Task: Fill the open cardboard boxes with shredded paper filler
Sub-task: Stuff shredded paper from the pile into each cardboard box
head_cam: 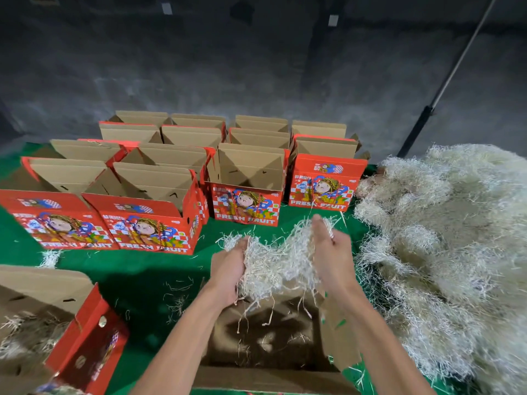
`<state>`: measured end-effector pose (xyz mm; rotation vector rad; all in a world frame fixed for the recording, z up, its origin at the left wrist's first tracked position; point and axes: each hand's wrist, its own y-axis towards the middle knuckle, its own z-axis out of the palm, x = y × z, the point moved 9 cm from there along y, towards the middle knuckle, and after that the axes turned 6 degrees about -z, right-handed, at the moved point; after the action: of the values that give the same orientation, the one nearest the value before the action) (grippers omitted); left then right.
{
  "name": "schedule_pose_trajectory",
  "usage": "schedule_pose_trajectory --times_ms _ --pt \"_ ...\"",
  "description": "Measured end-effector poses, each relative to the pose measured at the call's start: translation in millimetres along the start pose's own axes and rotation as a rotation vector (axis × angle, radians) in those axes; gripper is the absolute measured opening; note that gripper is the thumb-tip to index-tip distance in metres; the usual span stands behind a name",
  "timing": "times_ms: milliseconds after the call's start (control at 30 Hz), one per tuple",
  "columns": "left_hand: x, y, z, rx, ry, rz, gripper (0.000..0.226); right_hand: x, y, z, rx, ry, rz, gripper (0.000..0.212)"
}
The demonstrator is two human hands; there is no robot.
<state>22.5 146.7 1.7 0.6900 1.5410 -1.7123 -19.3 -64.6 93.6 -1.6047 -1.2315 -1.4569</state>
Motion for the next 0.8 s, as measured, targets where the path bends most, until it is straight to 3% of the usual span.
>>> schedule_pose_trajectory --times_ms 33,100,133,200,233,300,333,400,500,567,633,700,800 --pt "3.9 -1.4 -0.1 -0.022 0.028 0.000 0.034 -3.7 7.9 -3.0 -0.037 -0.012 0.012 0.051" --pt "6.2 -7.8 -1.5 -0.047 0.117 -0.012 0.038 -12.9 15.6 -5.4 -0.094 -0.001 0.043 0.052" --pt "5.9 -11.9 -1.5 -0.037 0.150 -0.036 0.049 -18.2 17.1 -5.0 -0.096 0.012 0.039 0.053" --pt "7.4 -18.0 -3.0 0.079 0.197 -0.098 0.101 -25.3 14.9 -0.4 -0.051 0.030 0.045 0.057" --pt "5.0 -17.7 -0.8 0.202 0.120 -0.074 0.103 -28.4 12.2 2.9 -0.021 0.019 0.072 0.059" --pt "-3.6 -25.2 3.6 0.405 -0.148 -0.072 0.081 -40.8 6.9 12.2 0.051 -0.012 0.160 0.068" --pt "-4.6 -27.1 1.6 0.438 -0.239 -0.091 0.074 -49.0 5.6 17.9 0.083 -0.001 0.202 0.084" --pt "-10.2 -26.5 0.3 0.455 -0.282 -0.031 0.062 -52.8 1.4 30.1 0.123 0.046 0.243 0.086" --pt "-13.4 -20.3 -3.8 0.243 -0.206 0.120 0.039 -38.1 -8.0 49.3 0.150 0.010 0.175 0.063" --pt "-15.1 -22.9 -5.8 0.062 -0.121 0.247 0.014 -31.6 -16.3 66.5 0.171 0.044 0.138 0.067" --pt "-21.2 -32.5 -2.5 -0.060 -0.048 0.407 0.009 -24.0 -20.0 75.6 0.138 0.048 0.068 0.059" --pt "-23.6 -38.7 -4.0 -0.152 -0.094 0.484 0.032 -18.0 -17.9 74.4 0.062 0.019 0.006 0.048" --pt "-17.3 -35.5 -0.3 -0.144 -0.085 0.419 0.058 -16.0 -16.5 81.1 0.108 -0.060 -0.034 0.078"
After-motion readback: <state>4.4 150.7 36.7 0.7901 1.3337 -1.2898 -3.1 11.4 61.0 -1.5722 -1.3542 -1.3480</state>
